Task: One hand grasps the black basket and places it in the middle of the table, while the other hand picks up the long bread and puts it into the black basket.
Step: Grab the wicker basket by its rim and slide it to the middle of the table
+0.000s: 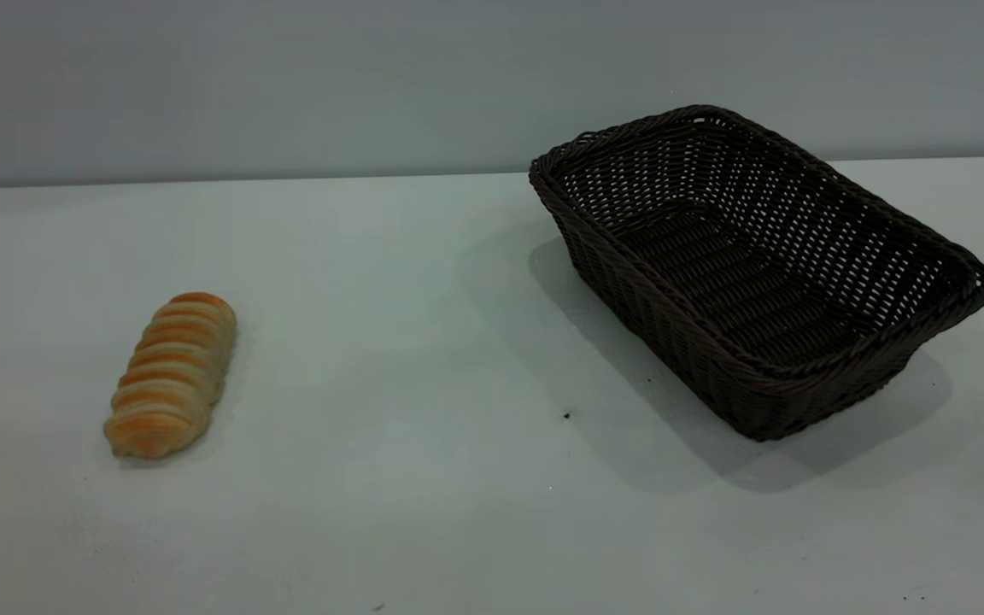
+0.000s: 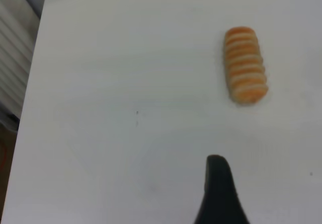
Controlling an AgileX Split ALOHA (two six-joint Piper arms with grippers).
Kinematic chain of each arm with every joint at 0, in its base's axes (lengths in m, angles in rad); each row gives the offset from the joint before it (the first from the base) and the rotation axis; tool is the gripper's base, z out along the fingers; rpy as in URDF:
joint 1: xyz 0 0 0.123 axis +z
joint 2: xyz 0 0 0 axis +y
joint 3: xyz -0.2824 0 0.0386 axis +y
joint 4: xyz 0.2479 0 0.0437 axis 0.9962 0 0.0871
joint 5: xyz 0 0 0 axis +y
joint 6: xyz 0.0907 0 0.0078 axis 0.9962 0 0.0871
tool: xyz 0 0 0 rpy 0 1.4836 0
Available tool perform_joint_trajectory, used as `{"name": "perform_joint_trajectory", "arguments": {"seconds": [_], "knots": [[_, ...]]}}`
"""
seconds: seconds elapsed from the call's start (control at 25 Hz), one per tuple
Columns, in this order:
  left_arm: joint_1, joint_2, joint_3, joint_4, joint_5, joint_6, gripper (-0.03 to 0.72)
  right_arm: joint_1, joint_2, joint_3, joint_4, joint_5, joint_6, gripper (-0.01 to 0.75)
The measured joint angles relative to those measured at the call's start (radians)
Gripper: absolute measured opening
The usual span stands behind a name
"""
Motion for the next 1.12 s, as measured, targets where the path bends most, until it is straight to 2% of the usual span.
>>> {"name": "perform_joint_trajectory", "arguments": {"seconds": [0.24, 0.36, 0.72, 0.96, 1.12], "knots": [[0.000, 0.265, -0.042, -0.018, -0.164, 0.001, 0.545, 0.000, 0.403, -0.033, 0.201, -0.173, -0.027, 0.552], [0.000, 0.355, -0.044, -0.019, -0.211, 0.001, 0.544, 0.000, 0.608, -0.057, 0.301, -0.251, -0.029, 0.550], [0.000, 0.455, -0.044, -0.020, -0.258, 0.003, 0.532, 0.000, 1.172, -0.146, 0.679, -0.406, -0.103, 0.550], [0.000, 0.455, -0.044, -0.022, -0.261, 0.003, 0.531, 0.000, 1.392, -0.245, 0.869, -0.480, -0.109, 0.549], [0.000, 0.456, -0.044, -0.023, -0.261, 0.003, 0.530, 0.000, 1.461, -0.284, 0.947, -0.468, -0.085, 0.545]]}}
